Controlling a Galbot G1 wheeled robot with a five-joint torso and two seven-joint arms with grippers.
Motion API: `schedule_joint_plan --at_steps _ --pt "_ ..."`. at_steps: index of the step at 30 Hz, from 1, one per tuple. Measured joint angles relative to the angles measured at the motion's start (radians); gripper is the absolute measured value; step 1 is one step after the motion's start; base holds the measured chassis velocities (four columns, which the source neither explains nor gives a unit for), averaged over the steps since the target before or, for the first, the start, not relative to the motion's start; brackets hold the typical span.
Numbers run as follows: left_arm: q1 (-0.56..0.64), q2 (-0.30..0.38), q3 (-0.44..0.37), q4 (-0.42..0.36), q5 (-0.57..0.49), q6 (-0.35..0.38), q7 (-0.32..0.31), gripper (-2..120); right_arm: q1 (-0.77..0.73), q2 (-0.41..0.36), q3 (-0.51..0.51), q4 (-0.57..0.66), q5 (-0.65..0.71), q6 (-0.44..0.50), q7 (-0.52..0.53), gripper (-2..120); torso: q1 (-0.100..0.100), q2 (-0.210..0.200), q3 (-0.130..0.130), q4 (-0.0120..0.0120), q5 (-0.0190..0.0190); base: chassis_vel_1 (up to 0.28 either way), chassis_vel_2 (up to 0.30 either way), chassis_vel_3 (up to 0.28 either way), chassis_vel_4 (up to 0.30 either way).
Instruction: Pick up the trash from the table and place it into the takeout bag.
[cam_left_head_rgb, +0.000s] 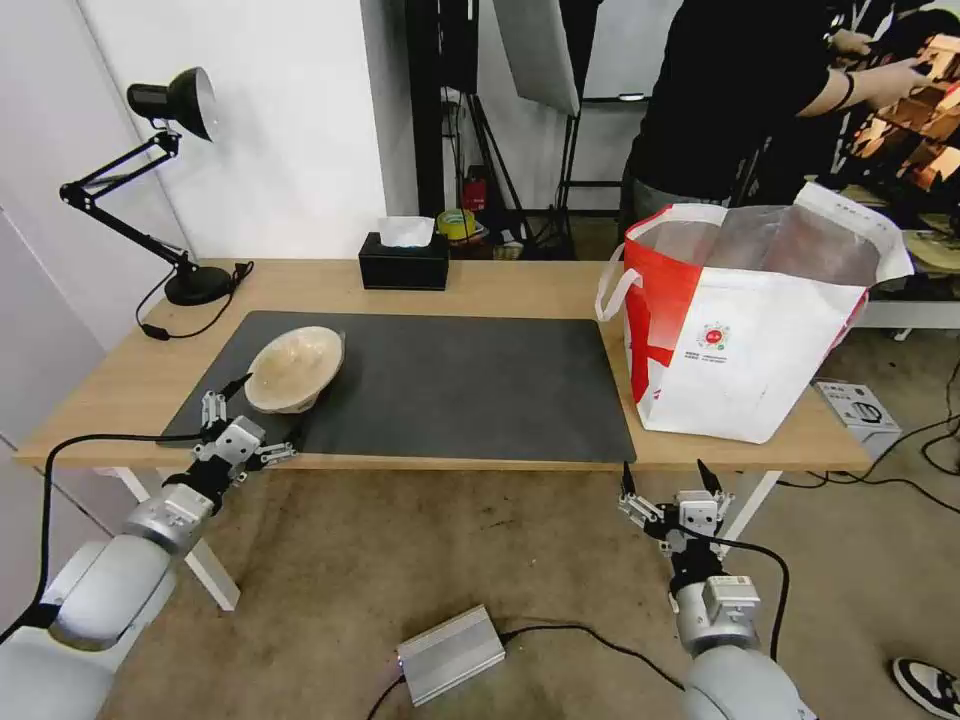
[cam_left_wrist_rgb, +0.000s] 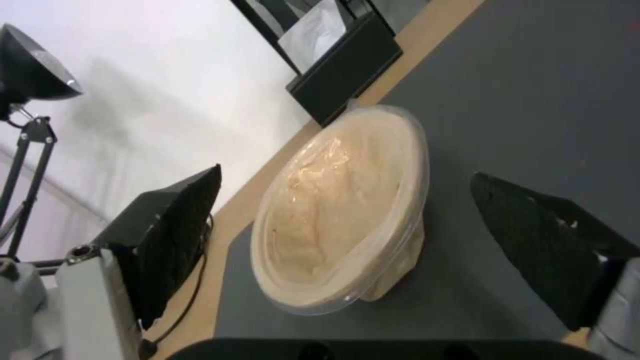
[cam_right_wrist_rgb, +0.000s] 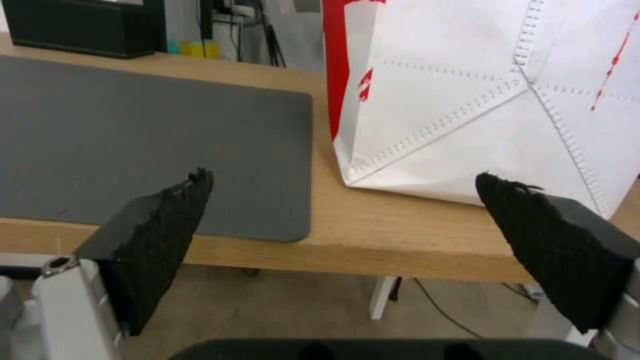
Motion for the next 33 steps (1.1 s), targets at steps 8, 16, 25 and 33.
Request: schedule_joint_plan --at_steps 8,16,25,33 --pt "-0.043 0.013 0.028 0.047 0.0 -0.001 0.001 100 0.0 0.008 0.0 -0.005 0.0 0.0 0.0 100 0.0 0.0 0.0 0.0 -0.0001 0.0 0.0 0.0 0.0" --pt "-0.09 0.018 0.066 0.088 0.0 -0.003 0.001 100 0.002 0.018 -0.002 -0.009 -0.001 0.0 0.0 100 0.0 0.0 0.0 0.0 -0.0001 0.0 0.0 0.0 0.0" --pt "-0.13 0.017 0.102 0.115 0.001 -0.004 0.001 100 0.002 0.028 -0.001 -0.01 -0.003 0.0 0.0 100 0.0 0.0 0.0 0.0 0.0 0.0 0.0 0.0 0.0" --pt "-0.153 0.015 0.125 0.135 0.002 -0.004 0.001 100 0.002 0.035 -0.002 -0.013 -0.007 0.0 0.0 100 0.0 0.0 0.0 0.0 0.0 0.0 0.0 0.0 0.0"
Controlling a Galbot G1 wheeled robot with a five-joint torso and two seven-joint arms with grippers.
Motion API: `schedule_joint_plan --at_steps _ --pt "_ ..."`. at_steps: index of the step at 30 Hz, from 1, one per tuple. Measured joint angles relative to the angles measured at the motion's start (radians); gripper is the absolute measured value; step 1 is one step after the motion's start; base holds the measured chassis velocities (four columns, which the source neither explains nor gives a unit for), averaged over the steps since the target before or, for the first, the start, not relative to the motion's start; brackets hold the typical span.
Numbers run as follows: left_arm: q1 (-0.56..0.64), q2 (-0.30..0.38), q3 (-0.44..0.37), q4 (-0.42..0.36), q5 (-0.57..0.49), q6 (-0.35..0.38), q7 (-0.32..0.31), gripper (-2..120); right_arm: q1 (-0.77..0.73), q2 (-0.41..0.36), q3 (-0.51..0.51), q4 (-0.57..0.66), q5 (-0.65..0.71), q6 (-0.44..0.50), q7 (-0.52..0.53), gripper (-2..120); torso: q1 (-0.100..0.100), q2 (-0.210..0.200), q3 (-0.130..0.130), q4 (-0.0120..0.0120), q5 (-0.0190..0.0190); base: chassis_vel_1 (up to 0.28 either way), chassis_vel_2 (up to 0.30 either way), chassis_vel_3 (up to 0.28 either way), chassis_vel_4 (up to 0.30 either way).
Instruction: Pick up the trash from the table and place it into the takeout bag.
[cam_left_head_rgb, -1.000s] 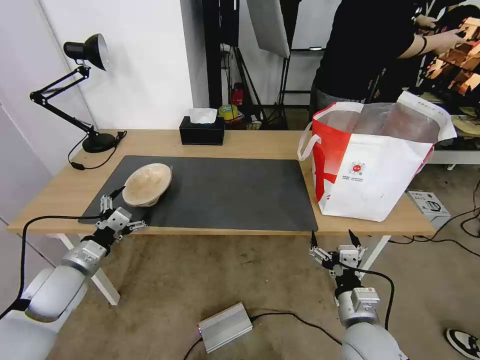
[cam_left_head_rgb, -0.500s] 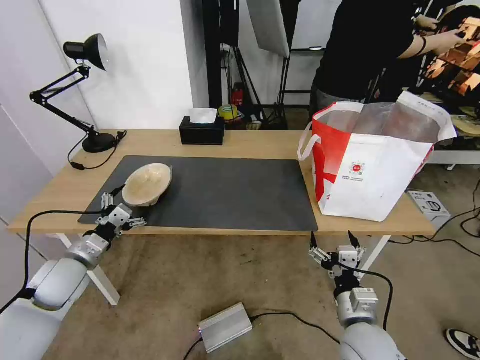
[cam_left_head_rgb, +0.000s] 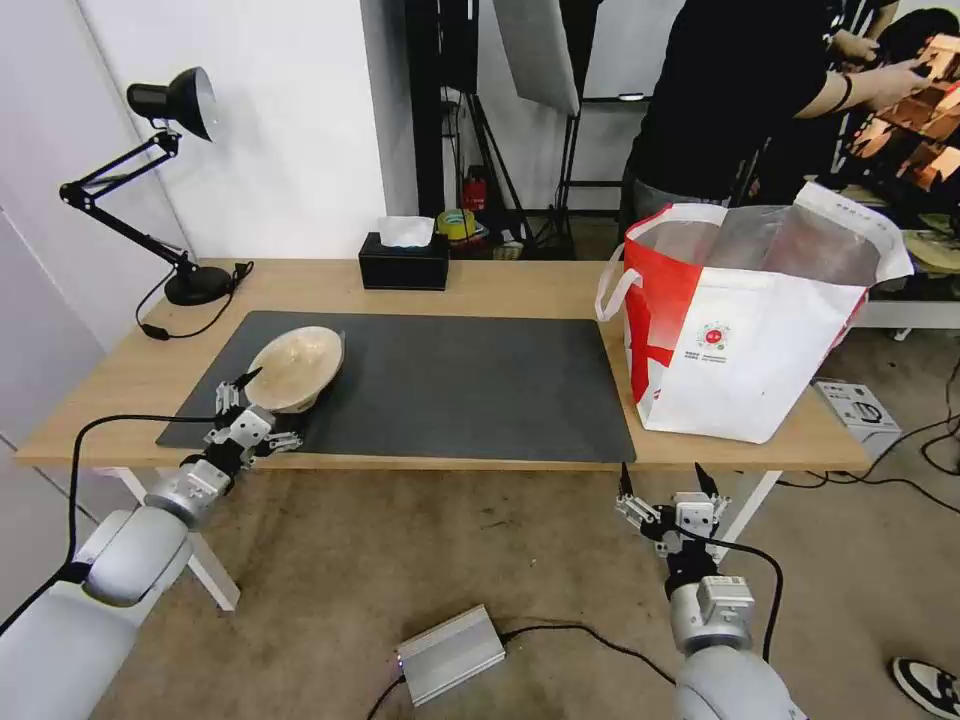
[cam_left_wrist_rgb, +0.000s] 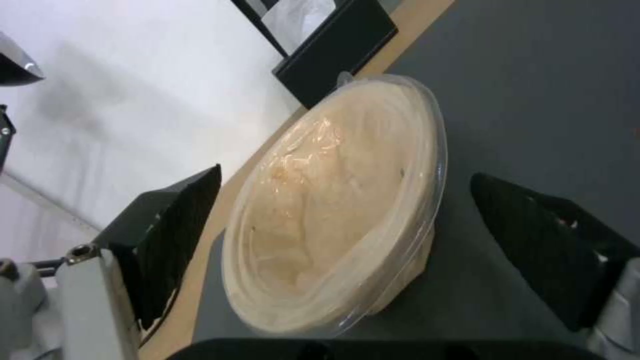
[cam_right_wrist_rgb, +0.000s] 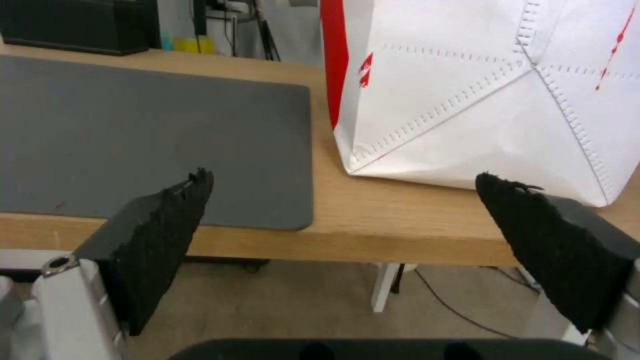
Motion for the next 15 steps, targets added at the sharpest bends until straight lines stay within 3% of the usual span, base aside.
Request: schedule_joint_plan --at_steps 15 --pt "-0.047 0.002 0.04 0.056 0.004 -0.001 0.002 100 0.004 0.011 -0.004 -0.01 -0.007 0.0 0.0 99 0.0 0.0 0.0 0.0 0.0 0.0 0.0 0.0 0.0"
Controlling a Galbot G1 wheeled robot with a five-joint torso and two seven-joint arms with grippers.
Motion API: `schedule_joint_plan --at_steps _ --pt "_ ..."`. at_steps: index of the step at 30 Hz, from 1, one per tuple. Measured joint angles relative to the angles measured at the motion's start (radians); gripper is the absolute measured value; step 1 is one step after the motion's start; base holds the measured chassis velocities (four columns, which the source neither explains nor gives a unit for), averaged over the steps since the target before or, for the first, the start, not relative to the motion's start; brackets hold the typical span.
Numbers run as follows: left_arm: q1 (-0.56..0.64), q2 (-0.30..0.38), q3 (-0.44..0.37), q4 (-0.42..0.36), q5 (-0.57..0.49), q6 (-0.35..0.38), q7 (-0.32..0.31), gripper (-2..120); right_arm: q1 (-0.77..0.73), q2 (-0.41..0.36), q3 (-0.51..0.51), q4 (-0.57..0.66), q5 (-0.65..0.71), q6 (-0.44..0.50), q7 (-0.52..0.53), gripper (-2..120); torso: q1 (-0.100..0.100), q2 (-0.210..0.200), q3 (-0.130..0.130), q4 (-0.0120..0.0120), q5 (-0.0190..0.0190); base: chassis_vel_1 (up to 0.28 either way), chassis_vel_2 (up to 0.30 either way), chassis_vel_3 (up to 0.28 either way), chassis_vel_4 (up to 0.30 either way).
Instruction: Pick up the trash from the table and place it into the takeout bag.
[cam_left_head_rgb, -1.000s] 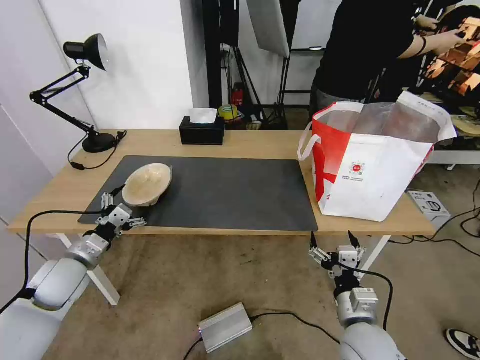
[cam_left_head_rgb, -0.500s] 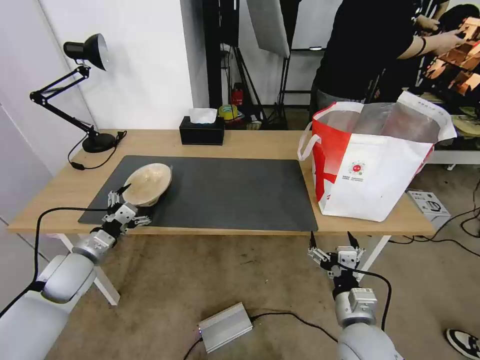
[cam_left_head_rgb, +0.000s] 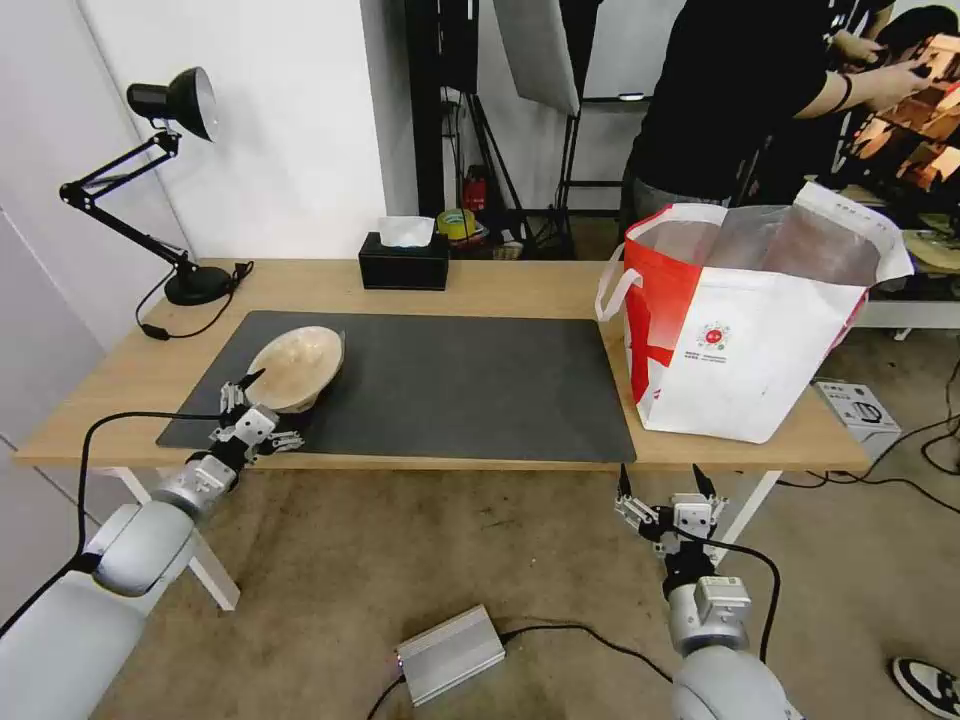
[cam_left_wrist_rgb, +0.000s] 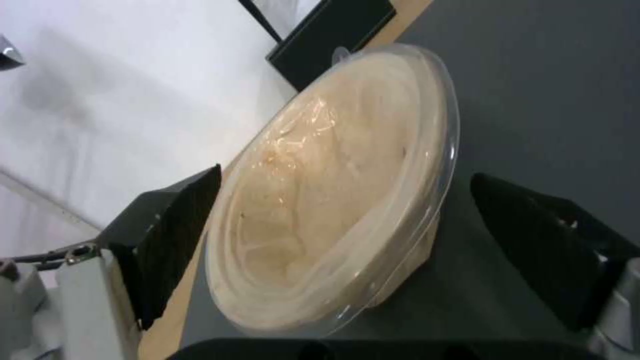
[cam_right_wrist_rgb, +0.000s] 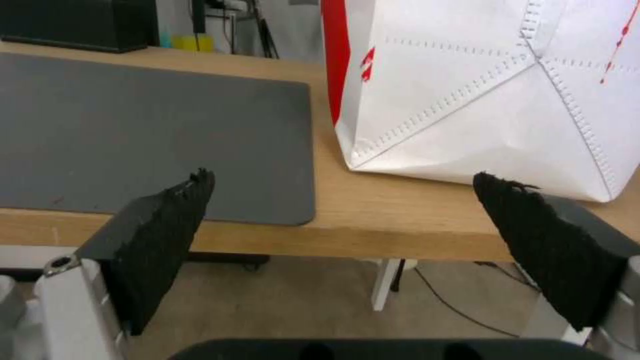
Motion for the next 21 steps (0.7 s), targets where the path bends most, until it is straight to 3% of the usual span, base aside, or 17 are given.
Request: schedule_joint_plan --at_steps 18,21 --pt "-0.04 0.0 0.034 0.044 0.022 -0.012 0.001 100 -0.004 0.017 -0.005 -0.009 -0.017 0.004 0.0 99 0.0 0.0 0.0 0.0 0.0 0.0 0.0 0.0 0.0" --pt "-0.046 0.001 0.038 0.048 0.023 -0.013 0.001 88 -0.004 0.019 -0.005 -0.009 -0.019 0.004 0.0 99 0.0 0.0 0.0 0.0 0.0 0.0 0.0 0.0 0.0"
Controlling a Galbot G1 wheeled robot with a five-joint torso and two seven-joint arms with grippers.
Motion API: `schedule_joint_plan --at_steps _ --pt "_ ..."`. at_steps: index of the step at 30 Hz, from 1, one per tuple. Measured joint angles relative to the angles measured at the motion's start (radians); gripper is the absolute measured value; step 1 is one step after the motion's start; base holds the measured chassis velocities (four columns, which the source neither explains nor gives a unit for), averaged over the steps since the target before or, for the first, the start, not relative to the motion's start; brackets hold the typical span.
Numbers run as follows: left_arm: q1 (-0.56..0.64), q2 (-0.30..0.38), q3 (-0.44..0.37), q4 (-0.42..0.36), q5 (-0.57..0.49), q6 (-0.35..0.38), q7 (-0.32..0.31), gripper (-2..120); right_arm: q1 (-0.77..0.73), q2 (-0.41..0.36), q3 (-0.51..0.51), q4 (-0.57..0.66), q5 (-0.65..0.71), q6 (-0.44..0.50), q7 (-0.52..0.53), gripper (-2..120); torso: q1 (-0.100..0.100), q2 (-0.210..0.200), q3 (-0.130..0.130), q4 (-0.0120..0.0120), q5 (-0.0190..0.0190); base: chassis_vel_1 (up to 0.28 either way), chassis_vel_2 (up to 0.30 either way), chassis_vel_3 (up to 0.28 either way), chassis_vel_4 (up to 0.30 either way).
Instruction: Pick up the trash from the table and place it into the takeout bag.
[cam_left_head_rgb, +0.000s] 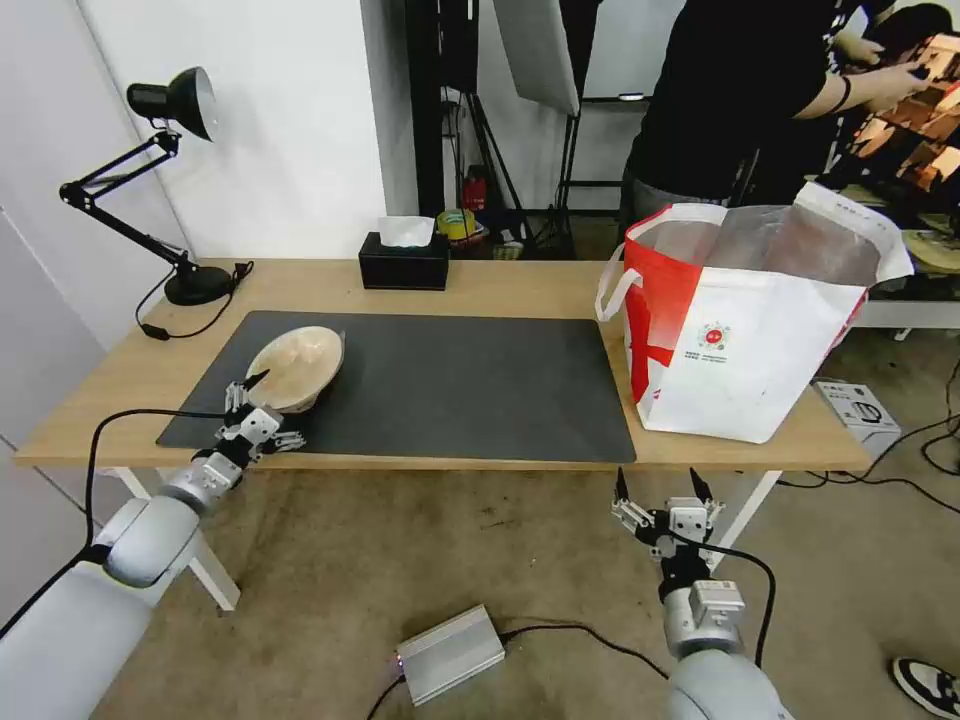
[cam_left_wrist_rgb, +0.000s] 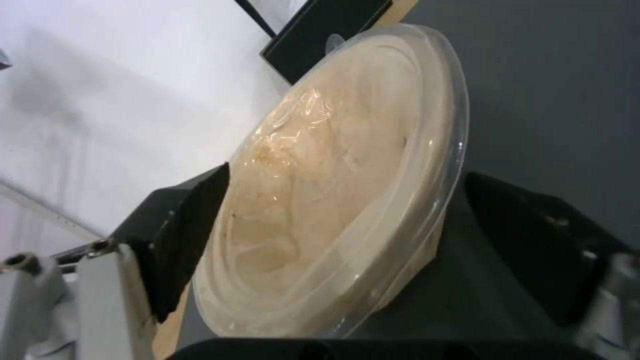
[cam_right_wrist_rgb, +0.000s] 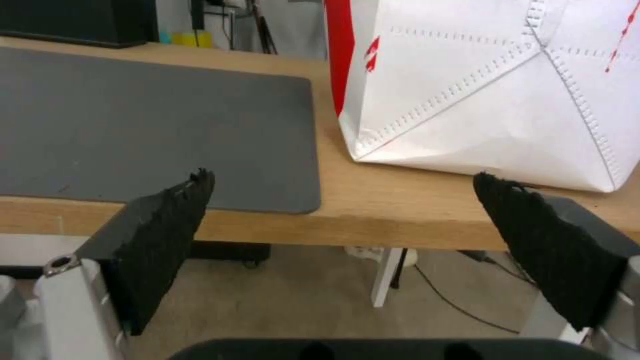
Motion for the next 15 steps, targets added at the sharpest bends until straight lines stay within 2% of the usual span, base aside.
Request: schedule_joint_plan --at_steps 2,5,15 --pt "-0.001 0.0 0.001 0.001 0.0 0.0 0.0 84 0.0 0.0 0.0 0.0 0.0 0.0 0.0 99 0.0 0.0 0.0 0.0 0.0 0.0 0.0 0.0 0.0" --pt "-0.002 0.003 -0.001 0.002 0.0 -0.001 0.0 68 -0.001 0.004 -0.002 -0.002 -0.004 0.001 0.0 99 0.0 0.0 0.0 0.0 -0.0001 0.0 0.0 0.0 0.0" --pt "-0.001 0.01 -0.007 0.003 -0.003 -0.001 0.0 51 0.002 0.008 -0.006 -0.008 -0.007 0.002 0.0 99 0.0 0.0 0.0 0.0 0.0 0.0 0.0 0.0 0.0"
